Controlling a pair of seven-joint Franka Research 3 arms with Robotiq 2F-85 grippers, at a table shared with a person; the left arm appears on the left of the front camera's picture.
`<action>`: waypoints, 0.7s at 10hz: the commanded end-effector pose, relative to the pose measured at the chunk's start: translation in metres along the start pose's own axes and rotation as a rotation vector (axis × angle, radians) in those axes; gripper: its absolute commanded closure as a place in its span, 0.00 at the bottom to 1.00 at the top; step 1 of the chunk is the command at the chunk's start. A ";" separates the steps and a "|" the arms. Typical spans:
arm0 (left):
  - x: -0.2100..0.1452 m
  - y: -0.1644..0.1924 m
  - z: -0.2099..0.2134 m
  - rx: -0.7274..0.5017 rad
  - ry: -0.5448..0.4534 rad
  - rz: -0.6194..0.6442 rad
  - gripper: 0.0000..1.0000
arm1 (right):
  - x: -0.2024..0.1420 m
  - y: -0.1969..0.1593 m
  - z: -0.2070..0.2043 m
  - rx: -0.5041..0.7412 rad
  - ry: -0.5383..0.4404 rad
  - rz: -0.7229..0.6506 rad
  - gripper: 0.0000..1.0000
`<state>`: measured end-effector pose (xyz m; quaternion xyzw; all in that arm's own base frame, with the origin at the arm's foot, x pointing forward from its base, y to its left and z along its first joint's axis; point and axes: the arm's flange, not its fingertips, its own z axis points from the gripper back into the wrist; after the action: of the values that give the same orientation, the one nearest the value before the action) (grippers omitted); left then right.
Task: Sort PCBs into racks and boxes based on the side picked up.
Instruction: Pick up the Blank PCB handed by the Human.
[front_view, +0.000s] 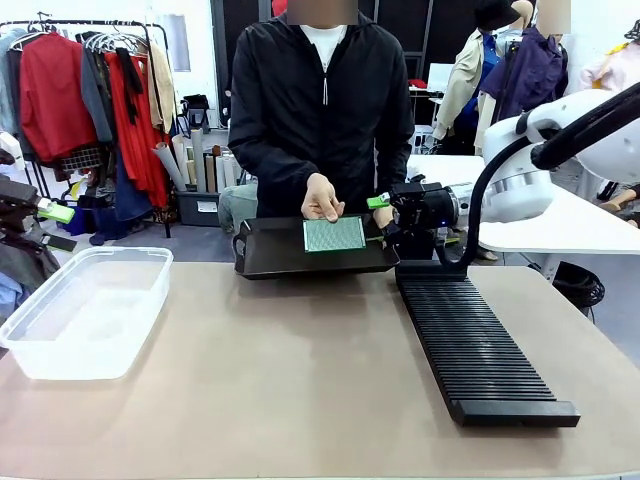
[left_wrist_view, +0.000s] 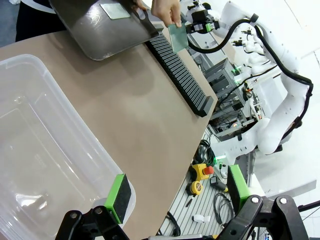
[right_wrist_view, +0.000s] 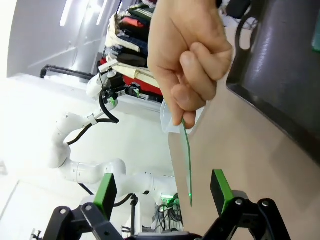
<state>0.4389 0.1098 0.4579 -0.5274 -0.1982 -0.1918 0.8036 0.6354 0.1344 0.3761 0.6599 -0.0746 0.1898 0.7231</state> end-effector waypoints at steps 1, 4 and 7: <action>0.000 -0.002 0.001 -0.005 -0.003 0.009 0.00 | 0.009 0.000 -0.005 0.012 0.016 0.083 0.00; 0.000 -0.002 0.001 -0.005 -0.003 0.009 0.00 | 0.015 -0.002 -0.024 0.004 0.039 0.100 0.00; 0.000 -0.002 0.001 -0.005 -0.003 0.009 0.00 | 0.014 -0.004 -0.027 -0.015 -0.016 0.121 0.00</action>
<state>0.4389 0.1098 0.4579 -0.5274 -0.1982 -0.1918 0.8036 0.6417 0.1618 0.3743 0.6532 -0.0927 0.2247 0.7171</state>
